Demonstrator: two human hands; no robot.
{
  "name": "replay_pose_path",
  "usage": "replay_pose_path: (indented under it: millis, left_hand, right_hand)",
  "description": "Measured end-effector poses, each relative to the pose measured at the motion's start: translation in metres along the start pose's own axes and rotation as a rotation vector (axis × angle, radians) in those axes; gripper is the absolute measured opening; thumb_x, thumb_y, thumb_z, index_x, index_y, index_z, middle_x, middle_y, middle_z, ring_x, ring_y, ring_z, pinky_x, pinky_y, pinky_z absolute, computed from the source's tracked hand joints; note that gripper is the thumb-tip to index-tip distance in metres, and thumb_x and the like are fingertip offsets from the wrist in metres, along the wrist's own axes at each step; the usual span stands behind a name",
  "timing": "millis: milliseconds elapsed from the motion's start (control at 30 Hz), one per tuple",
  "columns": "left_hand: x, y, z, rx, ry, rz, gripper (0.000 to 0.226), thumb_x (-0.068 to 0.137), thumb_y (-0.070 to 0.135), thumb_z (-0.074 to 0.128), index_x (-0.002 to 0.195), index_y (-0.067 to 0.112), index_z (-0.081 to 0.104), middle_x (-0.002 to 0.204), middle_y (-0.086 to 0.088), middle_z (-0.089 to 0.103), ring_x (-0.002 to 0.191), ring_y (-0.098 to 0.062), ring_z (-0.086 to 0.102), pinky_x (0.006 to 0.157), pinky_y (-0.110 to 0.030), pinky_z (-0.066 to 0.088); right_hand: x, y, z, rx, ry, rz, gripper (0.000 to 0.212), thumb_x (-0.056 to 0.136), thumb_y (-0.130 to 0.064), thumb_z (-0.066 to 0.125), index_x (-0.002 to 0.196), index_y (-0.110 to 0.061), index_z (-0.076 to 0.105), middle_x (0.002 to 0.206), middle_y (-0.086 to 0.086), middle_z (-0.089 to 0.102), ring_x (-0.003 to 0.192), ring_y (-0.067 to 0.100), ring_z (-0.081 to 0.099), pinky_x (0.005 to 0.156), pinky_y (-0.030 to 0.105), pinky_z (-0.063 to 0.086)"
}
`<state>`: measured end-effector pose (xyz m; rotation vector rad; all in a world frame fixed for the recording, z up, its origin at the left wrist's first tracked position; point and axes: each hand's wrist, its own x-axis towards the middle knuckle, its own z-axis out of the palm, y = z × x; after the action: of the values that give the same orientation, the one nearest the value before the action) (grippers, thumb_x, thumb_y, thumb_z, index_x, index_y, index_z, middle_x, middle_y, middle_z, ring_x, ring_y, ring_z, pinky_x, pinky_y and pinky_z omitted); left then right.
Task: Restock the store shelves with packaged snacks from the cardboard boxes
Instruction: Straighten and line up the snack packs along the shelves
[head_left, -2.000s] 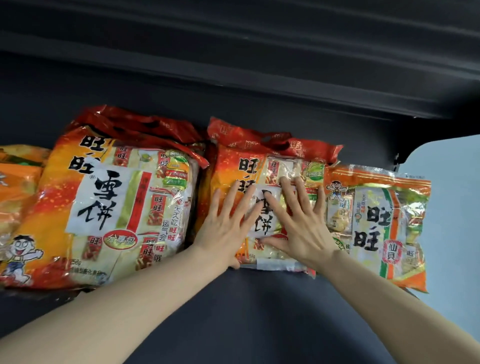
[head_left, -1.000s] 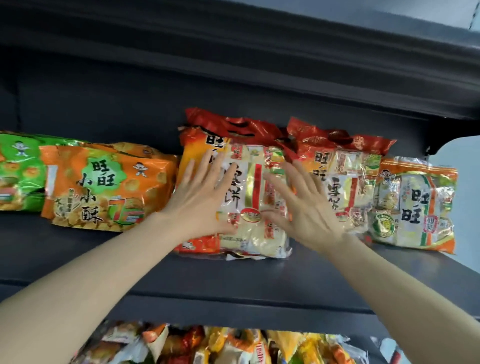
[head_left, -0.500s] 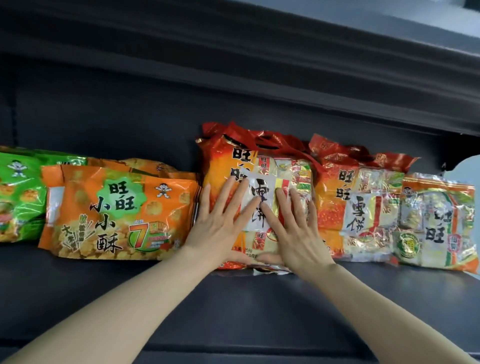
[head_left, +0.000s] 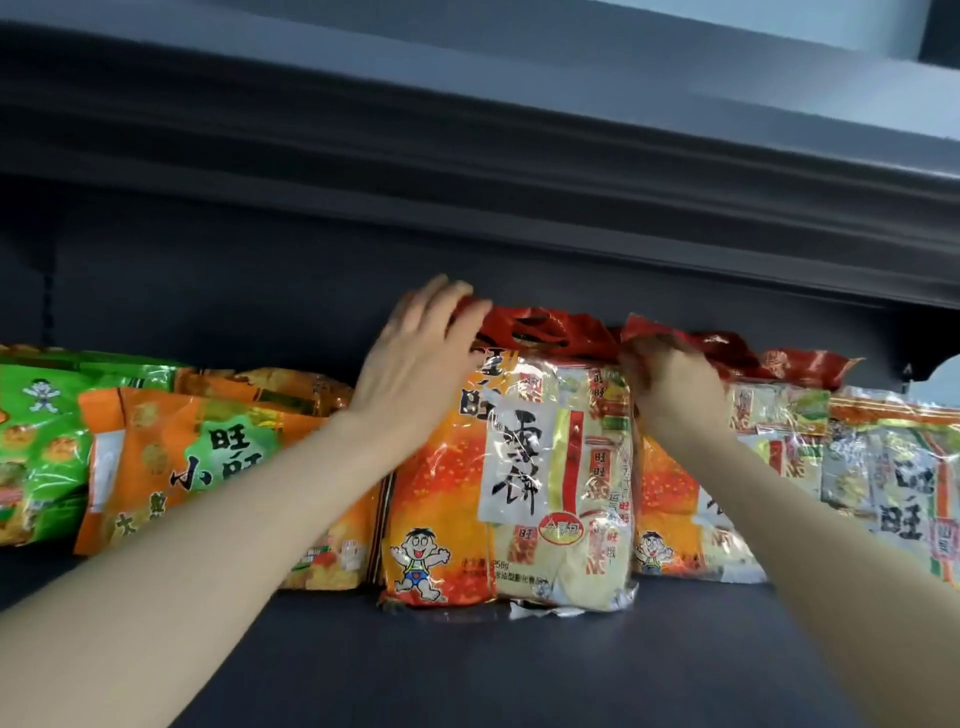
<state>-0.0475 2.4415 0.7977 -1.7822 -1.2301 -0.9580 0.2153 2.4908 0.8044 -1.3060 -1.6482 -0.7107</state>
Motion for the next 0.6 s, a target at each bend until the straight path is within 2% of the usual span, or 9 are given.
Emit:
replay_pose_path:
  millis: [67,100,167,200,267,333,500,567,600]
  left_hand:
    - [0.024,-0.014,0.002,-0.03,-0.047,-0.05,0.055,0.101,0.024,0.052,0.152,0.016,0.034,0.157,-0.011,0.033,0.15,-0.03,0.02,0.12,-0.044,0.018]
    - [0.033,-0.02,0.003,-0.046,-0.074,-0.063,0.053,0.102,0.022,0.051,0.152,0.016,0.035,0.157,-0.011,0.033,0.149,-0.03,0.02,0.121,-0.044,0.018]
    - [0.044,-0.028,0.003,-0.111,-0.107,-0.126,0.038,0.102,0.023,0.051,0.139,0.016,0.049,0.144,-0.011,0.047,0.142,-0.031,0.034,0.119,-0.043,0.026]
    - [0.047,-0.031,0.003,-0.151,-0.115,-0.17,0.03,0.102,0.027,0.05,0.13,0.017,0.055,0.134,-0.009,0.054,0.133,-0.031,0.043,0.113,-0.044,0.035]
    - [0.049,-0.036,0.004,-0.175,-0.089,-0.248,0.025,0.101,0.036,0.052,0.116,0.018,0.061,0.117,-0.006,0.059,0.111,-0.027,0.057,0.089,-0.04,0.047]
    - [0.049,-0.041,0.007,-0.161,-0.026,-0.283,0.026,0.097,0.04,0.056,0.108,0.018,0.064,0.107,-0.004,0.061,0.097,-0.024,0.06,0.075,-0.036,0.047]
    - [0.044,-0.043,0.015,-0.235,0.063,-0.341,0.026,0.097,0.039,0.059,0.107,0.017,0.069,0.102,-0.004,0.068,0.092,-0.025,0.065,0.073,-0.036,0.05]
    - [0.037,-0.038,0.015,-0.299,0.087,-0.382,0.024,0.098,0.032,0.058,0.117,0.019,0.066,0.11,-0.004,0.069,0.099,-0.025,0.066,0.08,-0.039,0.053]
    - [0.031,-0.034,0.014,-0.315,0.102,-0.384,0.028,0.099,0.028,0.058,0.126,0.019,0.062,0.118,-0.006,0.067,0.106,-0.026,0.065,0.086,-0.041,0.054]
  right_hand:
    - [0.011,-0.002,0.003,0.062,0.009,0.009,0.02,0.101,-0.023,0.055,0.107,-0.009,0.069,0.093,0.019,0.07,0.08,0.043,0.065,0.06,0.034,0.036]
    - [0.015,-0.003,0.005,0.096,0.019,0.016,0.021,0.102,-0.024,0.055,0.105,-0.009,0.069,0.09,0.019,0.071,0.078,0.043,0.065,0.059,0.034,0.037]
    - [0.022,-0.003,0.008,0.166,0.028,0.038,0.023,0.102,-0.028,0.056,0.105,-0.01,0.071,0.09,0.017,0.073,0.079,0.042,0.067,0.062,0.037,0.046]
    - [0.027,-0.002,0.009,0.195,0.036,0.053,0.024,0.101,-0.029,0.057,0.106,-0.01,0.072,0.092,0.017,0.074,0.081,0.042,0.067,0.065,0.038,0.049]
    - [0.035,0.0,0.013,0.228,0.065,0.078,0.028,0.102,-0.032,0.057,0.108,-0.01,0.073,0.093,0.016,0.074,0.083,0.04,0.068,0.065,0.035,0.046]
    - [0.04,-0.002,0.017,0.233,0.09,0.11,0.031,0.103,-0.035,0.054,0.111,-0.011,0.072,0.093,0.017,0.074,0.083,0.04,0.068,0.064,0.032,0.041]
    - [0.036,-0.007,0.035,0.321,0.138,0.237,0.028,0.103,-0.032,0.054,0.115,-0.011,0.068,0.095,0.017,0.071,0.088,0.039,0.066,0.065,0.032,0.039]
    - [0.03,-0.01,0.037,0.346,0.181,0.204,0.026,0.104,-0.028,0.051,0.123,-0.013,0.061,0.104,0.018,0.067,0.096,0.041,0.062,0.069,0.034,0.041]
    - [0.025,-0.012,0.035,0.363,0.196,0.169,0.03,0.105,-0.027,0.049,0.131,-0.014,0.056,0.115,0.02,0.062,0.105,0.041,0.058,0.075,0.038,0.045]
